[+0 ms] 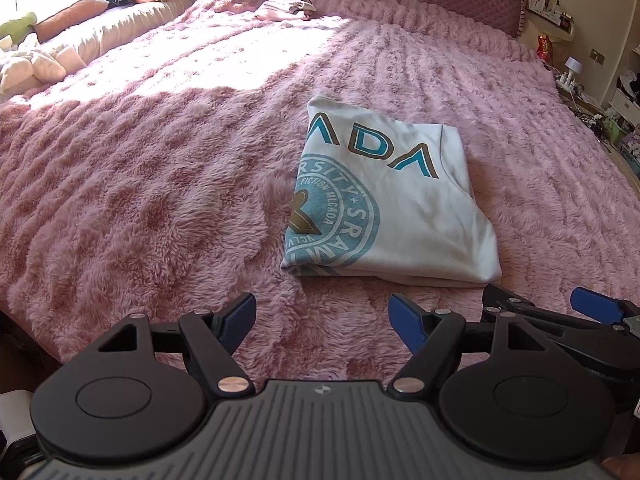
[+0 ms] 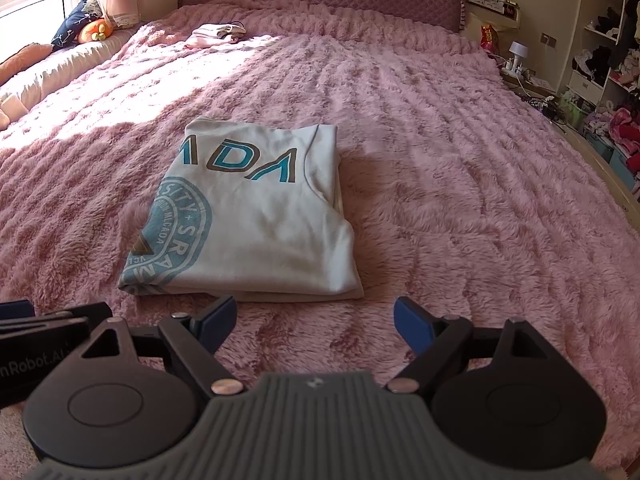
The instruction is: Fold small clothes
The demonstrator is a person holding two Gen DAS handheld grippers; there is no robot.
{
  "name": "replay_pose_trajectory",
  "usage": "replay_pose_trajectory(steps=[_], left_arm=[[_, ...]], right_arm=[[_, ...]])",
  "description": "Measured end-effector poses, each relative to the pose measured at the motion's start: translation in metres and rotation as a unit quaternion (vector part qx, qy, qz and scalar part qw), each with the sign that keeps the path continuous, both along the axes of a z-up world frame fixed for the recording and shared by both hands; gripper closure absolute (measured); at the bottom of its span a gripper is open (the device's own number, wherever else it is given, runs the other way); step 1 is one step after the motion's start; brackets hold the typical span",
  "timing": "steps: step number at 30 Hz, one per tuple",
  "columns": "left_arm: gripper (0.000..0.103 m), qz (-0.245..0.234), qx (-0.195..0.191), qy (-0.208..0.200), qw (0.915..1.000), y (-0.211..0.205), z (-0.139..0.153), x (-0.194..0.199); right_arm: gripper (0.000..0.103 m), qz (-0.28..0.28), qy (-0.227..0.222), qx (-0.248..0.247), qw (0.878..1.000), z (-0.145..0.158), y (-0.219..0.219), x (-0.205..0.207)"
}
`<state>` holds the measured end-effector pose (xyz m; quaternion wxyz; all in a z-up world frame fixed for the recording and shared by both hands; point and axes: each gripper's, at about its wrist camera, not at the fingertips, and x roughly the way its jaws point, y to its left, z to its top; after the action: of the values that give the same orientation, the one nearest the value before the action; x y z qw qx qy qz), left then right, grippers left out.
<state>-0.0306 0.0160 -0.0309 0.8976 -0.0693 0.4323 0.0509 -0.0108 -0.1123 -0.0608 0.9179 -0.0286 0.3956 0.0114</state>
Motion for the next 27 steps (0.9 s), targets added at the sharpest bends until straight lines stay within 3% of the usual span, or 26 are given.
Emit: replay_pose_trajectory(steps=[27], left_arm=[[0.015, 0.000, 0.016, 0.002, 0.9999, -0.0036, -0.0040, 0.0025]], right_arm=[[0.021, -0.003, 0.010, -0.002, 1.000, -0.0072, -0.0021, 0.0029]])
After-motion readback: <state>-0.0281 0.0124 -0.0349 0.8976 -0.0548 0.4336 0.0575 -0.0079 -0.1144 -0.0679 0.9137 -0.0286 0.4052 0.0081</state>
